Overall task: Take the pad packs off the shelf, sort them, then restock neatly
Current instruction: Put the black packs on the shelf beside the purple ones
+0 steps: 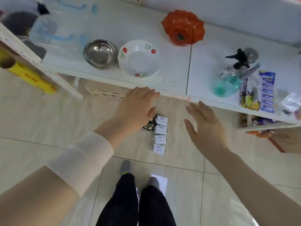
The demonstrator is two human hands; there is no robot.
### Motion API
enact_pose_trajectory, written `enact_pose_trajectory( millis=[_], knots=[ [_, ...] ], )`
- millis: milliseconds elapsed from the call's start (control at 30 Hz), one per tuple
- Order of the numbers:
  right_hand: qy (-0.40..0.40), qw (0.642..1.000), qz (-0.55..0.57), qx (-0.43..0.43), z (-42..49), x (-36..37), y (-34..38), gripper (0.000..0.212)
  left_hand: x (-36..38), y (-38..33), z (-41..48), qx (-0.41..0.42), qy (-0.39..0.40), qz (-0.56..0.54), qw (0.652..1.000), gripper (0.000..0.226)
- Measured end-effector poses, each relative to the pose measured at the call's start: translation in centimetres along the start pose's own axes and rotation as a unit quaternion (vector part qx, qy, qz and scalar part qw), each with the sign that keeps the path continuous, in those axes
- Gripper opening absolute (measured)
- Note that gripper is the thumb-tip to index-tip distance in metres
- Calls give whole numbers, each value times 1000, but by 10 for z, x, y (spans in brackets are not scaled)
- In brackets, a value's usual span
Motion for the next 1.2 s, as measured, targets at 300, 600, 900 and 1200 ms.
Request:
enact_pose_trajectory(
  millis=[300,600,900,1200],
  knots=[
    [148,983,41,103,-9,140,-6,37,134,92,-17,-58,96,-46,993,47],
    [219,968,68,107,-14,353,-70,38,330,163,-12,-82,120,-70,987,50],
    [176,983,59,15,31,550,-162,35,534,243,42,24,50,-59,997,65],
    [133,978,32,-156,53,629,-203,50,623,291,67,141,-84,-70,984,65]
  ],
)
Point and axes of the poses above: each hand's wrist, its own z-axis towards the middle knuckle, its own x-axis out of the palm, y = z × x, the point moved 2 cm from there along z, towards the middle knuckle, and after that the axes turned 4 degrees about -y, right-handed, at the moved point
